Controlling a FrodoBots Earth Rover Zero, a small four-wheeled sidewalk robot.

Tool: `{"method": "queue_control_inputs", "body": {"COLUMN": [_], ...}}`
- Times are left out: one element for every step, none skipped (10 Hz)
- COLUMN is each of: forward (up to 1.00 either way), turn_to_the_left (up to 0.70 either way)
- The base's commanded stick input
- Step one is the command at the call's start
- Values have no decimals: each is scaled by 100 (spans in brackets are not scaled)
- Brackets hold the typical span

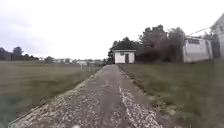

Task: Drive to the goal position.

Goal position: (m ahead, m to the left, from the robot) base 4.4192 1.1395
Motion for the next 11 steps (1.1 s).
{"method": "queue_control_inputs", "body": {"forward": [100,100,100,100,100,100,100,100,100,100,100], "turn_to_the_left": [0,0,0,0,0,0,0,0,0,0,0]}}
